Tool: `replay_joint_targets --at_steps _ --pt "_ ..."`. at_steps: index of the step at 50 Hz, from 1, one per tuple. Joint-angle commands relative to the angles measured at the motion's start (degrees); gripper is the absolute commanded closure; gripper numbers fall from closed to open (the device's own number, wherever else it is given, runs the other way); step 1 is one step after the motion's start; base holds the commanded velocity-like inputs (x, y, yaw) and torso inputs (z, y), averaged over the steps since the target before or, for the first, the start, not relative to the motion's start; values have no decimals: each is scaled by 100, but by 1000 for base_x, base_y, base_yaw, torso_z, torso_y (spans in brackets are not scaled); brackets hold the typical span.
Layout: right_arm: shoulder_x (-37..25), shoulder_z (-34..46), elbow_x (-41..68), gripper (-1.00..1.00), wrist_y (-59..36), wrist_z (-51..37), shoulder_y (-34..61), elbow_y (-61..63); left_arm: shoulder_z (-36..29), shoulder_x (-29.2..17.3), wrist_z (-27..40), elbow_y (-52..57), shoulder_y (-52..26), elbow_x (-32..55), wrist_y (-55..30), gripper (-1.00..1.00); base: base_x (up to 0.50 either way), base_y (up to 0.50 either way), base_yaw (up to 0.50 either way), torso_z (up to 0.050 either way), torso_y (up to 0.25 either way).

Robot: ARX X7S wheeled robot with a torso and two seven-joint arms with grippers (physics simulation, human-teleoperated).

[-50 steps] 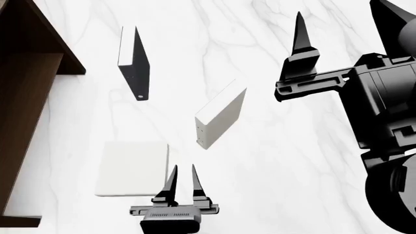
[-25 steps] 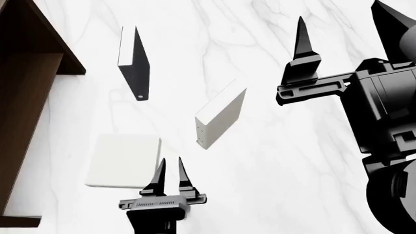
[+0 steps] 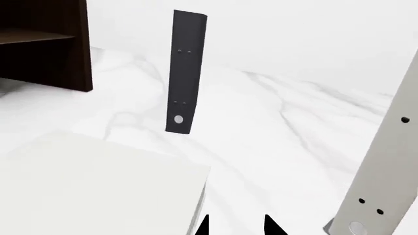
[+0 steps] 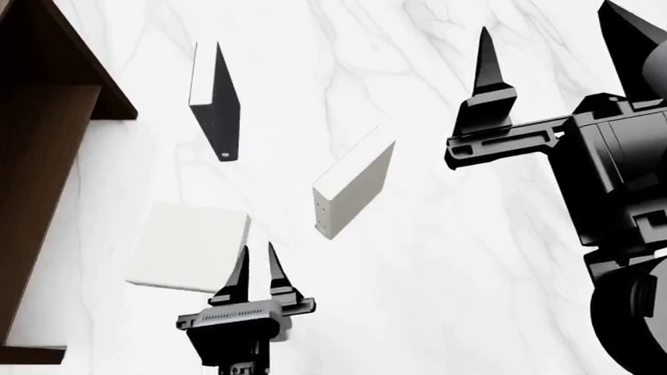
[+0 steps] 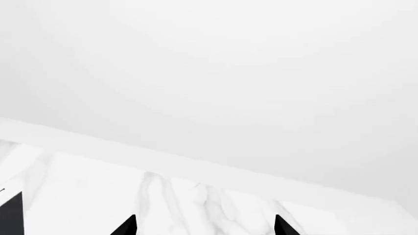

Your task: Pick up the book on the right and place it under the cabinet shelf.

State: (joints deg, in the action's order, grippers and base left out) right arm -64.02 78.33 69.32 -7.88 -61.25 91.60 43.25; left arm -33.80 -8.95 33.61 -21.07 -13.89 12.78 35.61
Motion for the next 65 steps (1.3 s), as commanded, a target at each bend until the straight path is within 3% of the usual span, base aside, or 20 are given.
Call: replay_joint_targets --at_steps 1,65 --pt "-54 -26 70 -100 -69 -9 75 62 1040 -304 333 -924 -108 2712 44 -100 0 5 6 -10 -9" --pt "-156 -258 248 -100 -405 -385 308 506 1531 -670 380 -1235 -353 3653 -616 -100 3 4 5 -3 -7"
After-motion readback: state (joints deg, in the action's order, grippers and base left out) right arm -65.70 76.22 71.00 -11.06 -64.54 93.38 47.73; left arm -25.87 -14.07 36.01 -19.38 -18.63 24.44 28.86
